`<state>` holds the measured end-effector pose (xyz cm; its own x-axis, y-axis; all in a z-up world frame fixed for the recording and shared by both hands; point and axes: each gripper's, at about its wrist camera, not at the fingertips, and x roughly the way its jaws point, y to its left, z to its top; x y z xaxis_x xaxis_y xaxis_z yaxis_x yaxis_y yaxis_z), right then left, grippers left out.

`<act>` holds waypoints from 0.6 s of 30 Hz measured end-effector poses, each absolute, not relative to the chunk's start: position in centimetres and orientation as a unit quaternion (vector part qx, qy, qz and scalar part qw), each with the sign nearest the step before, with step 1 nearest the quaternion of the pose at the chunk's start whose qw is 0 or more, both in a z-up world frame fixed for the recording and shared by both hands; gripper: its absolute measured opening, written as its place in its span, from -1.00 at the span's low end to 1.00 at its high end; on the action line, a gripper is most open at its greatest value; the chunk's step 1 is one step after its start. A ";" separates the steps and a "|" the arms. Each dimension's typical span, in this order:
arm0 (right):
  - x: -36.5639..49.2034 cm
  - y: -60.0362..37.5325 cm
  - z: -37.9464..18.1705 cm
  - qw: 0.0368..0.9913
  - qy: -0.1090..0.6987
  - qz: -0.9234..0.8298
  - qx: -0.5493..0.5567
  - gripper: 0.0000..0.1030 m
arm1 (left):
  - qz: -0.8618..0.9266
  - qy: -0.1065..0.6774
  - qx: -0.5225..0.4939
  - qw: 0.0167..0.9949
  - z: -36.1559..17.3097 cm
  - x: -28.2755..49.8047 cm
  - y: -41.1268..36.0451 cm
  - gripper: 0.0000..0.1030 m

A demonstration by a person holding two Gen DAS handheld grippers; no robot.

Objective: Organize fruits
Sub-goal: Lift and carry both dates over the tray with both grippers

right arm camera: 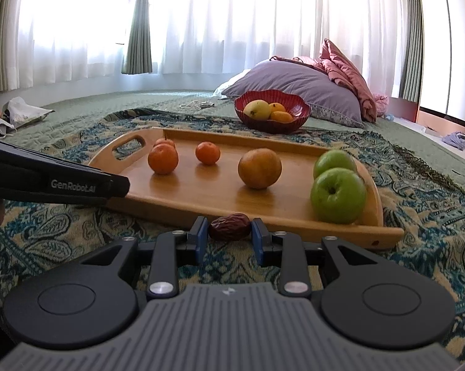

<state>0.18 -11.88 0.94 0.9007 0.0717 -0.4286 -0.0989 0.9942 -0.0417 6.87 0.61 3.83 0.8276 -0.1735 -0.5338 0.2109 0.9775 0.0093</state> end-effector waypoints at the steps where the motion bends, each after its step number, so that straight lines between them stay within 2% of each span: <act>1: 0.3 -11.9 1.1 0.975 0.217 0.043 -0.031 -0.31 | -0.103 0.275 0.033 0.955 4.0 7.0 0.5 -0.45; 18: 3.1 -13.5 3.2 0.979 0.201 0.027 -0.016 -0.31 | -0.129 0.277 0.012 0.952 5.8 11.0 -1.2 -0.45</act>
